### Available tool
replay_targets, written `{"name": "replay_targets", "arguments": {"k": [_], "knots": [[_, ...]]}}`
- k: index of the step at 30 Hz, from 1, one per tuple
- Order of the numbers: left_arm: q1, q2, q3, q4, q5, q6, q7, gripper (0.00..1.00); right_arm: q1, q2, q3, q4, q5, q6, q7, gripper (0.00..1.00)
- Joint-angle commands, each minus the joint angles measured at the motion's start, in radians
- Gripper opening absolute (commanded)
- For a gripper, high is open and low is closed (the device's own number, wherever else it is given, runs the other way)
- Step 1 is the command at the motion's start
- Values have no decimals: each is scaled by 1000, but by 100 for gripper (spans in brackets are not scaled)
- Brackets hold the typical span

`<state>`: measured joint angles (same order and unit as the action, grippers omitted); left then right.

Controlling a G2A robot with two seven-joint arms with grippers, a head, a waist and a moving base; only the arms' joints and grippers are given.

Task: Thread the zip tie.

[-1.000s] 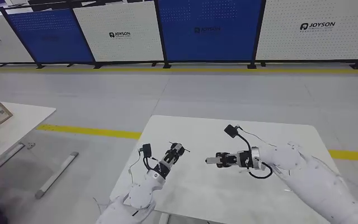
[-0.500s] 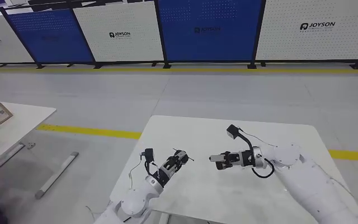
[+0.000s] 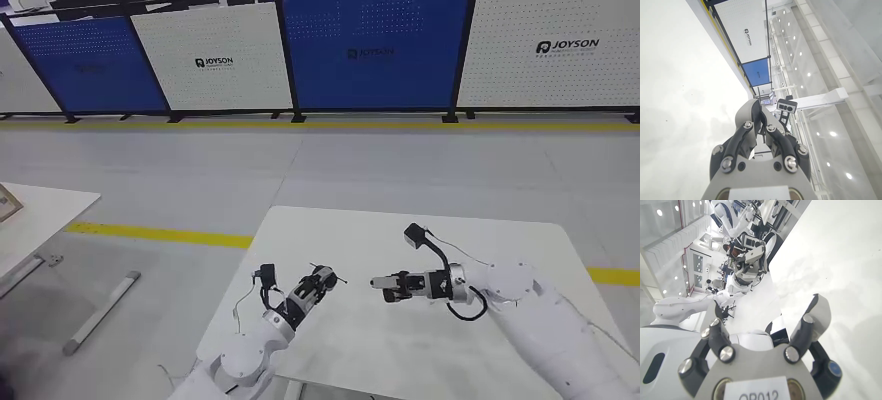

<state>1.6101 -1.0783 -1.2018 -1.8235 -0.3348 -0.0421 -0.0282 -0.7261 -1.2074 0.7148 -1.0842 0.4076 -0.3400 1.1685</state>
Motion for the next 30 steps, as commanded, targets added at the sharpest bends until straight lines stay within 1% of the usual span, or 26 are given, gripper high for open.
{"name": "replay_targets", "arguments": {"k": [1, 3, 6, 7, 18, 20, 22, 23, 25, 27, 29, 30], "knots": [[-27, -7, 20, 0, -15, 35, 23, 0, -3, -9, 4, 25, -15, 0, -18, 100], [-55, -14, 39, 6, -22, 60, 41, 0, -6, -25, 12, 55, 40, 0, 21, 100], [-85, -23, 59, 20, -34, 81, 56, 0, -4, -49, 34, 96, 93, 0, 89, 100], [-97, -26, 66, 28, -35, 88, 61, 0, -3, -62, 43, 119, 122, 0, 129, 100], [-99, -27, 68, 29, -35, 89, 62, 0, -2, -65, 46, 126, 129, 0, 137, 100], [-99, -27, 68, 29, -35, 89, 62, 0, -8, -66, 39, 108, 94, 21, 99, 100], [-99, -29, 74, 29, -36, 86, 63, 0, -7, -70, 35, 99, 96, 15, 105, 100], [-98, -31, 79, 26, -38, 85, 63, 0, -2, -75, 32, 108, 114, 0, 127, 100], [-97, -33, 84, 24, -35, 86, 71, 0, 14, -85, 28, 139, 157, 0, 176, 100], [-99, -36, 84, 25, -34, 98, 91, 0, 36, -102, 18, 184, 157, 0, 148, 100], [-106, -39, 83, 29, -34, 110, 110, 0, 44, -115, 13, 213, 176, 0, 153, 100], [-106, -39, 83, 29, -34, 110, 110, 0, 44, -117, 13, 221, 181, 0, 155, 100]]}}
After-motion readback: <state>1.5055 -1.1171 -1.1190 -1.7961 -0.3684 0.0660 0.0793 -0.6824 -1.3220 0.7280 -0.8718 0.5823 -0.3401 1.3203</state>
